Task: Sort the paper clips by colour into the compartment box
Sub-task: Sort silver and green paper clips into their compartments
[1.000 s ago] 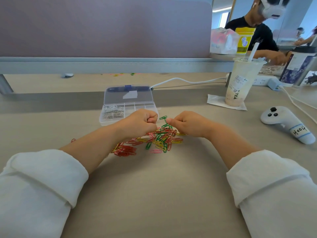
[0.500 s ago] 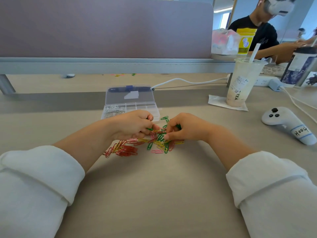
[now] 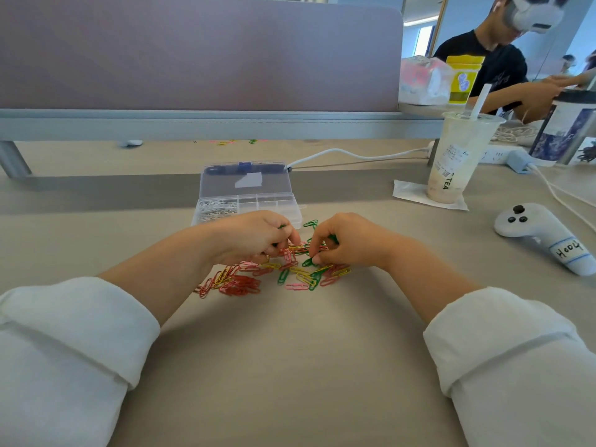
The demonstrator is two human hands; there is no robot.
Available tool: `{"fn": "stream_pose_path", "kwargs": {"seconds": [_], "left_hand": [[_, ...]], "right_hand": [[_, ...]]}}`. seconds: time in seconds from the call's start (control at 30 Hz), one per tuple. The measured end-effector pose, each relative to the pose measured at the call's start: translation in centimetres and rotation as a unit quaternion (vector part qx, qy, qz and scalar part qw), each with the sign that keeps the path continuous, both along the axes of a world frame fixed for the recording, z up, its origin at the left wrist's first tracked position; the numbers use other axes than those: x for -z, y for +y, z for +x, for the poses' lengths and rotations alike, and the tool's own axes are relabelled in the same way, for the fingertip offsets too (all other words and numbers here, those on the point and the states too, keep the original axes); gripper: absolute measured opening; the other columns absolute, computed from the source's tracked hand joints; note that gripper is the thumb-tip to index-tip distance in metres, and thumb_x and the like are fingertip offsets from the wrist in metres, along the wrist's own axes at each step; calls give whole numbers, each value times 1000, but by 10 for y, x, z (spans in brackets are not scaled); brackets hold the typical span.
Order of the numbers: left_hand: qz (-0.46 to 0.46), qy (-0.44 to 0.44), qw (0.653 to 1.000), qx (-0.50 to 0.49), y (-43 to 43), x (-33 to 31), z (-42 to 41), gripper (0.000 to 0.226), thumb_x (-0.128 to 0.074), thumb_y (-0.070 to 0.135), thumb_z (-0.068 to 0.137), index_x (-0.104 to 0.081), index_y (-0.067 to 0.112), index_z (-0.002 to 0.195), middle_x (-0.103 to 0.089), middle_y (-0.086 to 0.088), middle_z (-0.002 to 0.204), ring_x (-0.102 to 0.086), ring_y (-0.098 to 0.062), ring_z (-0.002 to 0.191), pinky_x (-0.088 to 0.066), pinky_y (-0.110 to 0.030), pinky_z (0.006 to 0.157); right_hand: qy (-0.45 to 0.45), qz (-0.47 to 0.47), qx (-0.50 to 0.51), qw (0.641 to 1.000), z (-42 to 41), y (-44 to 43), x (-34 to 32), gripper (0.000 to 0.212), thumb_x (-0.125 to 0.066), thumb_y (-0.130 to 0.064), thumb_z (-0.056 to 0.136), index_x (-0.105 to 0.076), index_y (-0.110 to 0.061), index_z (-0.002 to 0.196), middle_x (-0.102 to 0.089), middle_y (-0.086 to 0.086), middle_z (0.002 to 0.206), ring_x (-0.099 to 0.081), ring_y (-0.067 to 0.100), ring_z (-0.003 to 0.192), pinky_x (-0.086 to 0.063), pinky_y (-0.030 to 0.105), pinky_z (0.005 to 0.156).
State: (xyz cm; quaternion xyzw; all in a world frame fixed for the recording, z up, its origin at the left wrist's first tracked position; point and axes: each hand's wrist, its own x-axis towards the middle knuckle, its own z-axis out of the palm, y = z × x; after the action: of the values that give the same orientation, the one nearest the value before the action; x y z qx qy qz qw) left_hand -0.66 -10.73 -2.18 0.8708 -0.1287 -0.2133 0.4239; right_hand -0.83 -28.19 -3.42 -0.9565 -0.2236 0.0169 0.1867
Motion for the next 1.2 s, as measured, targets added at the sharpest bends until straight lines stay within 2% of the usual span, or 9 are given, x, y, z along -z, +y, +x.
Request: {"fn": "stream_pose_path", "kwargs": {"seconds": [0.13, 0.2, 0.3, 0.43, 0.6, 0.77, 0.9, 1.03, 1.2], "left_hand": [[113, -115, 987, 21, -6, -1, -4, 42, -27, 34, 100, -41, 15, 65, -36, 0, 62, -31, -13, 52, -28, -25, 51], [156, -153, 976, 15, -8, -2, -6, 49, -21, 44, 99, -39, 14, 65, -39, -1, 64, -34, -16, 57, -29, -28, 57], [218, -191, 957, 23, -10, -5, -6, 50, -22, 45, 98, -50, 11, 73, -50, -4, 75, -48, -19, 73, -36, -29, 69], [266, -196, 942, 56, -6, -7, -4, 40, -30, 33, 100, -64, 14, 92, -58, -3, 94, -52, -19, 91, -35, -26, 76], [372, -194, 903, 93, -4, -4, -4, 38, -52, 48, 88, -66, 15, 101, -64, -3, 96, -55, -19, 87, -38, -26, 68], [387, -188, 896, 111, -7, -2, -6, 30, -61, 39, 85, -69, 14, 100, -67, -7, 102, -51, -18, 81, -34, -21, 53], [380, -191, 896, 126, -6, -2, -6, 24, -58, 31, 88, -67, 13, 101, -65, -7, 104, -50, -17, 82, -35, -24, 61], [365, -216, 897, 125, -3, -3, -3, 20, -59, 30, 87, -67, 15, 98, -66, -4, 102, -54, -18, 86, -40, -24, 69], [351, -228, 900, 120, 0, -8, -2, 18, -57, 26, 89, -67, 13, 97, -63, -1, 101, -49, -13, 83, -37, -23, 72]], "right_hand": [[1, -6, -7, 1000, -2, 2, 0, 20, -70, -23, 81, -69, -19, 101, -40, -13, 61, -39, 1, 56, -28, 9, 52], [4, 0, -13, 1000, -3, 3, -1, 18, -70, -23, 81, -72, -21, 99, -40, -13, 59, -39, 2, 55, -29, 9, 51], [7, 7, -5, 1000, -2, 3, 1, 16, -72, -23, 79, -73, -19, 95, -42, -14, 61, -40, 2, 57, -29, 12, 53], [20, -24, 7, 999, 2, 7, 3, 15, -68, -24, 82, -70, -15, 95, -43, -15, 68, -43, 5, 64, -33, 16, 55], [26, -60, 16, 998, 4, 8, 6, 17, -59, -28, 89, -65, -15, 98, -45, -11, 76, -45, 13, 83, -33, 22, 72], [31, -5, 39, 999, 5, 6, 6, 20, -43, -27, 97, -57, -13, 98, -54, 2, 94, -47, 17, 87, -35, 26, 76], [35, 35, 35, 998, 2, 3, 4, 9, -41, -19, 98, -49, -17, 94, -51, -1, 89, -46, 16, 81, -33, 24, 69], [82, 99, 32, 991, 0, 1, 4, 21, -37, -6, 96, -54, -17, 92, -54, -4, 64, -48, 8, 55, -42, 19, 53], [91, 124, 63, 986, 3, 0, 5, 29, -34, -1, 93, -57, -18, 87, -47, -6, 67, -44, 7, 55, -40, 18, 51]]}}
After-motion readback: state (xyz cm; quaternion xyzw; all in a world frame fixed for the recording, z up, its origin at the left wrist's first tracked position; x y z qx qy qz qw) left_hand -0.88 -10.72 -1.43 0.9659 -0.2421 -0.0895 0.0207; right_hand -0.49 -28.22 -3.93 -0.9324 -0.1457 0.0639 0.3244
